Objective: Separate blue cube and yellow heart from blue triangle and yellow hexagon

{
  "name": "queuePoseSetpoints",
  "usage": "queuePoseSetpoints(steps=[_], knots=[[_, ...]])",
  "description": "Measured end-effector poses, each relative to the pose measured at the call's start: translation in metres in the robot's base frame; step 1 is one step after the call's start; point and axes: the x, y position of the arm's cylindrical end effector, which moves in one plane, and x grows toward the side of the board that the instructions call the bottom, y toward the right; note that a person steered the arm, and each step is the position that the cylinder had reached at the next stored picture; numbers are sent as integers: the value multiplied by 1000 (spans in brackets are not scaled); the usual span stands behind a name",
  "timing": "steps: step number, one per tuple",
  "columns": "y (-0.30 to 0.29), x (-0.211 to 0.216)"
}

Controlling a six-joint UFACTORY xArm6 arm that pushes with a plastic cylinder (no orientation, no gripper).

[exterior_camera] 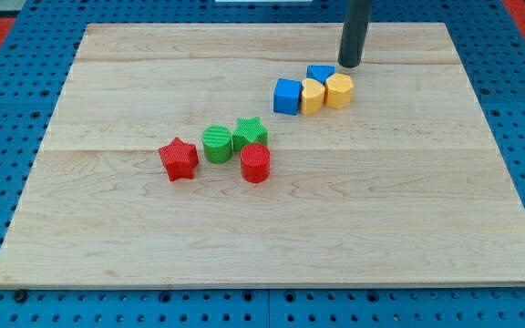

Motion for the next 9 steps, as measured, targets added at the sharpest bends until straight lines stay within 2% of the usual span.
queuePoseSetpoints(steps=[1, 4, 5, 6, 7, 8, 9], knots=[[29, 32], [-23, 68], [-10, 120], [-56, 142], [-89, 139], [-117, 110], [-148, 102]])
